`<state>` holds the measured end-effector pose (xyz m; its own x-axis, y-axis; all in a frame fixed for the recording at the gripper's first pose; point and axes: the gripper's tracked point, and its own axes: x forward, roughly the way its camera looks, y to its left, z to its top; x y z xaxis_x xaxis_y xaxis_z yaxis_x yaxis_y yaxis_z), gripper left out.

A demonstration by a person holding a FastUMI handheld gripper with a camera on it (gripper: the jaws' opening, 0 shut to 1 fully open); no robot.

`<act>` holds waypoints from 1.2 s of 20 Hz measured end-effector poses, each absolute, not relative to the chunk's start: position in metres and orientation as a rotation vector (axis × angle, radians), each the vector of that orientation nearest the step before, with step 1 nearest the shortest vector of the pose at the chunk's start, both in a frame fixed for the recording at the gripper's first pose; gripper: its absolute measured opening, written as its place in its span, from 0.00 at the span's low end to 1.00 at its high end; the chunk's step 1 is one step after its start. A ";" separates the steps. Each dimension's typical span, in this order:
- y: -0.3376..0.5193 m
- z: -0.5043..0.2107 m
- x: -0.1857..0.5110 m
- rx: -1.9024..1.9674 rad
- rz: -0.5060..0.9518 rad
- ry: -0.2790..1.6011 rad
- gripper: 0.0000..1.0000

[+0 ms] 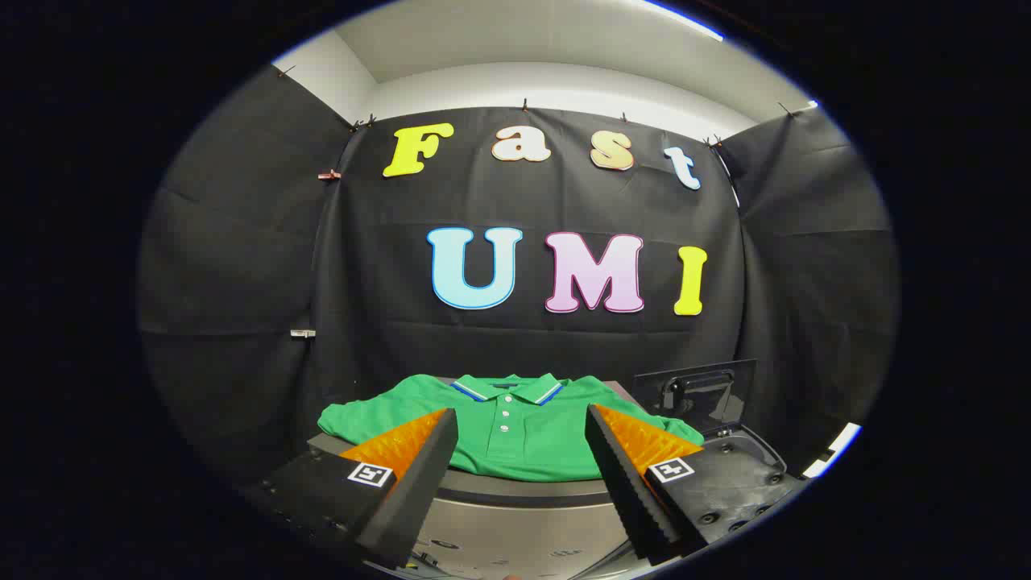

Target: Put the clothes into the washing machine and then close the washing machine lid.

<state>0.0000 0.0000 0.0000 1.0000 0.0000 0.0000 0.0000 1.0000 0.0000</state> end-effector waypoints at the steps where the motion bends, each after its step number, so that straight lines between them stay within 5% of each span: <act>1: 0.002 0.001 -0.001 0.003 0.001 0.000 0.99; 24: 0.009 0.003 0.018 0.026 -0.025 0.002 0.99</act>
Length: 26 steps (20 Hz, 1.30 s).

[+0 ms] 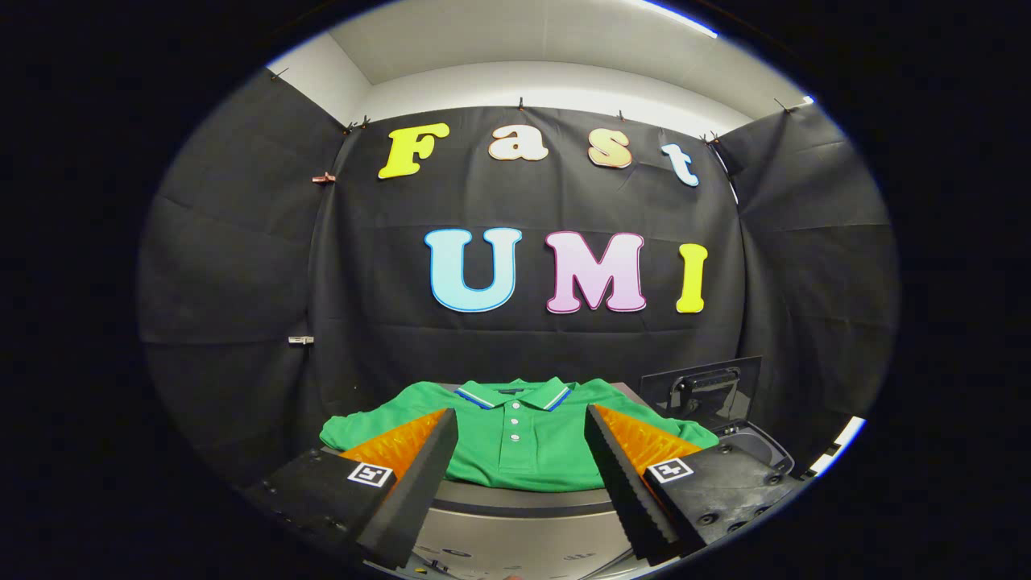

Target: Put the clothes into the washing machine and then close the washing machine lid.

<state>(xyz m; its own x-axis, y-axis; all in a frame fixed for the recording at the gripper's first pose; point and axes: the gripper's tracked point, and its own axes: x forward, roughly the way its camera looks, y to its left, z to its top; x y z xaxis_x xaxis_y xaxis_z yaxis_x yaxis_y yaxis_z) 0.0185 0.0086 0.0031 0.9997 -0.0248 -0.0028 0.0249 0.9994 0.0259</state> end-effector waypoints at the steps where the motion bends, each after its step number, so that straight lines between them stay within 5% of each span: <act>1: 0.007 0.005 0.022 0.026 -0.029 0.005 0.99; 11: -0.010 0.015 0.101 0.042 -0.086 0.074 0.99; 26: 0.007 -0.081 0.182 0.108 -0.045 0.549 0.99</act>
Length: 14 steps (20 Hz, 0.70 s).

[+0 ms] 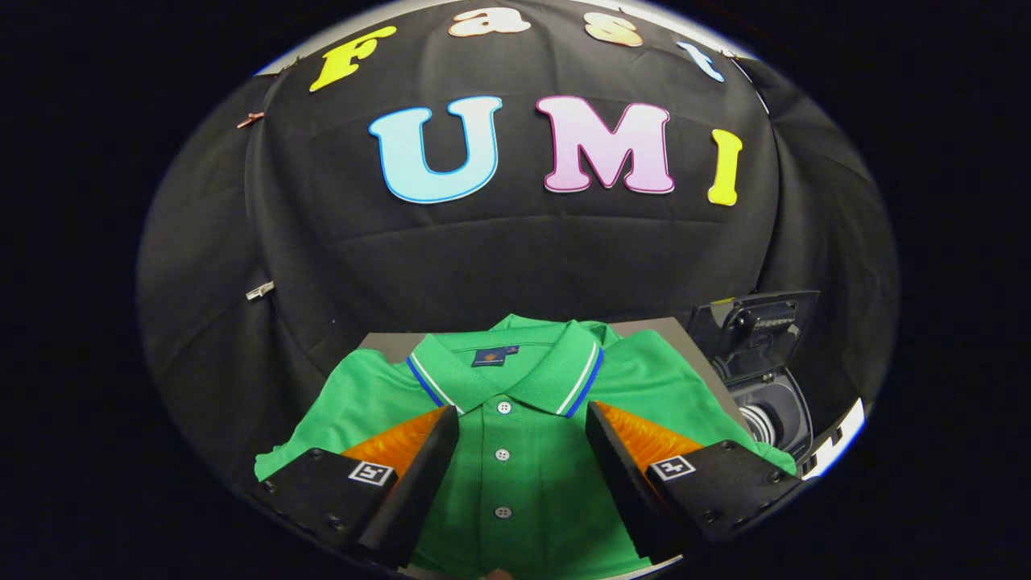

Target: Put the clothes into the washing machine and then close the washing machine lid.

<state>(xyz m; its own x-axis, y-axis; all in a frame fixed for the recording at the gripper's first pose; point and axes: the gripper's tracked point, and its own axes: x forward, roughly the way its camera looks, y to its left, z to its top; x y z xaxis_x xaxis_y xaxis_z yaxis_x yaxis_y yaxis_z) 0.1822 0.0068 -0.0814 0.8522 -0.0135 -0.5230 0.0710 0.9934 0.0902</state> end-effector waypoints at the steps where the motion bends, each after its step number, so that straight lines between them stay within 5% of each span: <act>1: 0.006 -0.088 0.182 0.105 -0.051 0.581 0.99; 14: 0.003 -0.113 0.184 0.091 -0.125 0.942 1.00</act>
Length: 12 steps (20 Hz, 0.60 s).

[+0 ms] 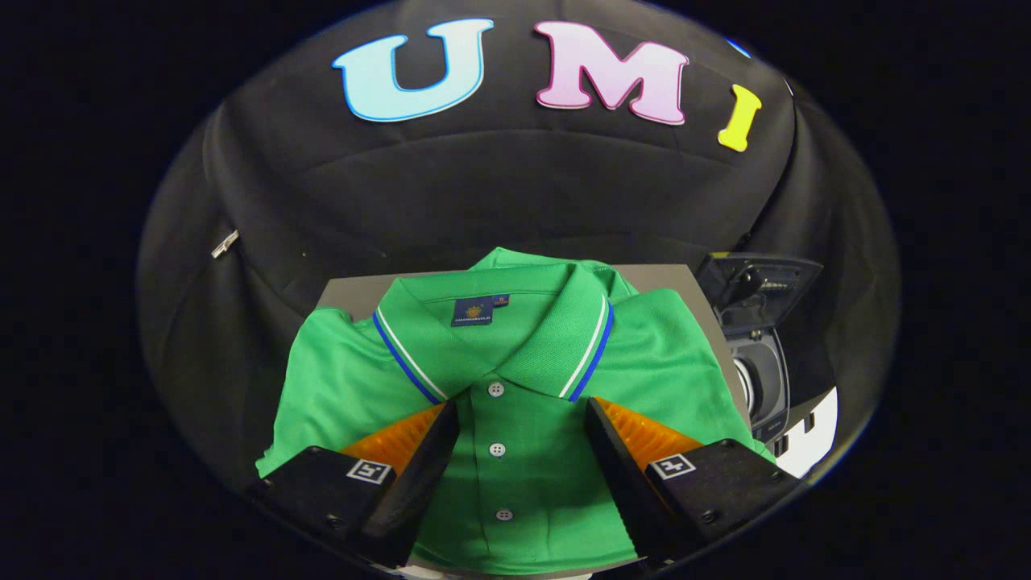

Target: Put the clothes into the washing machine and then close the washing machine lid.

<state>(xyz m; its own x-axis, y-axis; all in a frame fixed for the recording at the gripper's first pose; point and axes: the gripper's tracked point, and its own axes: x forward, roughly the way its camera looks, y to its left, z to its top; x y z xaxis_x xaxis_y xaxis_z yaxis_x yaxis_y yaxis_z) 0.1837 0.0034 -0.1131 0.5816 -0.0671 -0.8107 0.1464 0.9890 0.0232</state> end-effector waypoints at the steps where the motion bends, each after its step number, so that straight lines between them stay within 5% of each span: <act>1: 0.003 -0.114 0.184 0.092 -0.122 0.966 1.00; 5: 0.002 -0.115 0.183 0.074 -0.115 1.047 0.99; 8: 0.003 -0.114 0.181 0.098 -0.134 1.078 0.83; 11: -0.001 -0.114 0.181 0.090 -0.139 1.081 0.83; 12: -0.003 -0.113 0.183 0.094 -0.140 1.070 0.66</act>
<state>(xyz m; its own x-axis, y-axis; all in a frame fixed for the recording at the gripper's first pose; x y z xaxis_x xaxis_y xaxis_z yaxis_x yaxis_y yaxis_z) 0.1835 -0.0026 -0.1135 0.4725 -0.0684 -0.8787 0.1595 0.9872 0.0089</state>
